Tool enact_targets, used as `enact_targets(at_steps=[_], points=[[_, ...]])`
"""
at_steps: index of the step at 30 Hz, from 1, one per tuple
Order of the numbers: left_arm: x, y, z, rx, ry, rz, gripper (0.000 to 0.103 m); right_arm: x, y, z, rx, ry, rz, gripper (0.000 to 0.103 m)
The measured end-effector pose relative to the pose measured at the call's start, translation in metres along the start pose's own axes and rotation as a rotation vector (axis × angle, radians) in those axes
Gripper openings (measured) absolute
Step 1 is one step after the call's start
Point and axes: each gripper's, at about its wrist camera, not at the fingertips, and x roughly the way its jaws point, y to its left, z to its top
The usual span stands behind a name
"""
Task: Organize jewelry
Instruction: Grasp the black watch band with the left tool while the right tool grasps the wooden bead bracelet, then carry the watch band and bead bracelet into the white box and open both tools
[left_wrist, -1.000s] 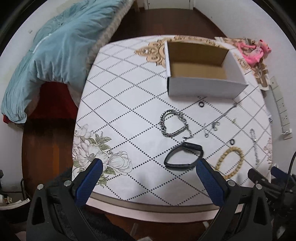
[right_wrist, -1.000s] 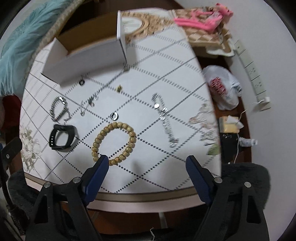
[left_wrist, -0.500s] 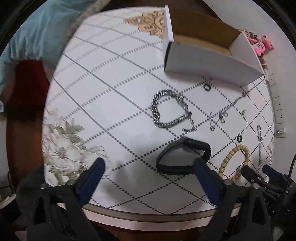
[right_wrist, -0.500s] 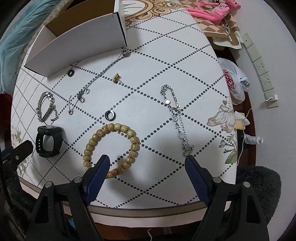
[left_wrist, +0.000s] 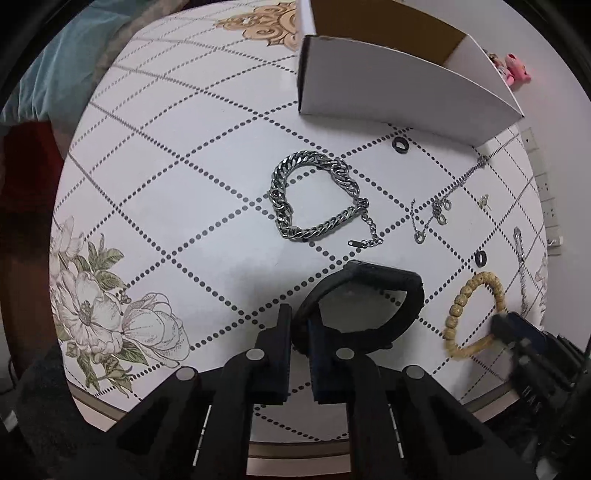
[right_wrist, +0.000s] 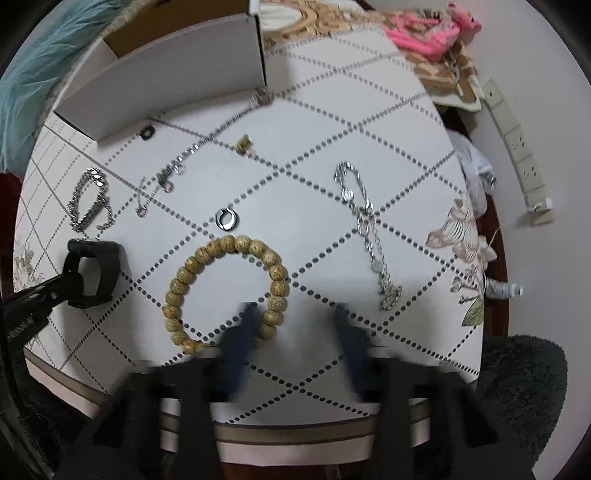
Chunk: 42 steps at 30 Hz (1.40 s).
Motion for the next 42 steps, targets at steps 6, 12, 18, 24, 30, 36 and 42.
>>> enact_targets(at_steps=[6,12,18,24,30,36,42], points=[[-0.009,-0.010,-0.017,0.009,-0.052,0.026,0.004,-0.003,-0.001,-0.002,0.028,-0.013,0.049,0.009],[-0.041,-0.008,-0.027,-0.007,-0.118,0.003,0.004,-0.029,-0.008,-0.001,0.051,-0.084,0.110,0.009],[-0.084,-0.012,-0.018,-0.008,-0.198,-0.003,0.004,-0.066,-0.008,0.009,0.040,-0.165,0.167,0.009],[-0.116,-0.030,0.026,0.005,-0.286,-0.002,0.004,-0.106,-0.010,0.040,0.003,-0.252,0.207,0.009],[-0.131,-0.048,0.073,0.013,-0.347,-0.011,0.004,-0.144,-0.003,0.084,-0.029,-0.336,0.234,0.009],[-0.127,-0.055,0.114,0.018,-0.344,-0.029,0.004,-0.151,0.002,0.136,-0.040,-0.358,0.260,0.009],[-0.106,-0.056,0.150,0.012,-0.280,-0.064,0.005,-0.130,0.006,0.181,-0.034,-0.290,0.328,0.009]])
